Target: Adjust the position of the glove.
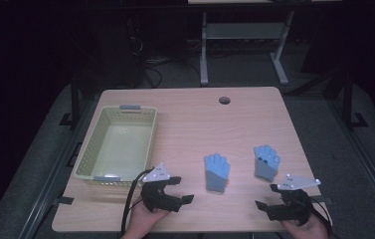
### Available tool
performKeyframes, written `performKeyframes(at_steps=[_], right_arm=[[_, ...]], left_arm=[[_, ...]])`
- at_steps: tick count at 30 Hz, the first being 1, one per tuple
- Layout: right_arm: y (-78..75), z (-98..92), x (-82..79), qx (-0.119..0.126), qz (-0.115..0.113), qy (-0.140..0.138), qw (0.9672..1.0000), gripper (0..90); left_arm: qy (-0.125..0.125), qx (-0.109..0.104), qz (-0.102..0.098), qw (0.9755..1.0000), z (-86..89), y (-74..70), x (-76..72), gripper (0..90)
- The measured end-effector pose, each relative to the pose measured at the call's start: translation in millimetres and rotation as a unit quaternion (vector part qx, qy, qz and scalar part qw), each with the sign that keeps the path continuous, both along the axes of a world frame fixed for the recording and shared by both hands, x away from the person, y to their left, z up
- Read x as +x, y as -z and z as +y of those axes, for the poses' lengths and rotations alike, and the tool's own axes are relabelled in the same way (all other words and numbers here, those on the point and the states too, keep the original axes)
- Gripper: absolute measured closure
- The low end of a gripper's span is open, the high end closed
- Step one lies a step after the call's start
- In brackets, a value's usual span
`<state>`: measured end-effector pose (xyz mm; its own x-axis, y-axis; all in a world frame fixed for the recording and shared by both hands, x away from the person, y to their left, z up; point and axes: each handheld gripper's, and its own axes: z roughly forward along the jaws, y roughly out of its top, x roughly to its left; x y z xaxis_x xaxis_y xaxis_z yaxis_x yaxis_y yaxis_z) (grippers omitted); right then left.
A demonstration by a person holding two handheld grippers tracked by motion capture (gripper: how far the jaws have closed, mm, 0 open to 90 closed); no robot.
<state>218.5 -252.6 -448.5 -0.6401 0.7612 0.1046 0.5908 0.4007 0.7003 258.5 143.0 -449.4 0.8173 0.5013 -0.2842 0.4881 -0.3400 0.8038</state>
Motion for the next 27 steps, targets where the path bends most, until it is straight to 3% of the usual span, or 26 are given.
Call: performKeyframes(at_steps=[4,6,13,20,27], right_arm=[[-0.4,0.3,-0.6,0.0,-0.002,-0.004,1.0,20.0],[-1.2,1.6,0.0,0.002,0.001,-0.003,1.0,20.0],[-6.4,7.2,6.6,0.005,-0.002,-0.002,1.0,19.8],[-14.5,10.1,19.3,-0.003,-0.002,-0.001,1.0,20.2],[-22.5,9.5,39.8,-0.016,0.013,-0.002,0.9998,20.8]], left_arm=[[-0.001,-0.004,0.005,1.0,0.4,-0.3,0.7,18.1],[0.002,0.005,-0.004,1.0,-0.4,-0.4,-0.7,18.1],[0.003,0.001,-0.013,0.9999,1.5,-2.7,-3.2,18.1],[-0.001,-0.003,-0.013,0.9999,4.7,-4.7,-2.7,18.1],[-0.001,0.001,-0.014,0.9999,3.2,-3.5,-2.1,18.3]])
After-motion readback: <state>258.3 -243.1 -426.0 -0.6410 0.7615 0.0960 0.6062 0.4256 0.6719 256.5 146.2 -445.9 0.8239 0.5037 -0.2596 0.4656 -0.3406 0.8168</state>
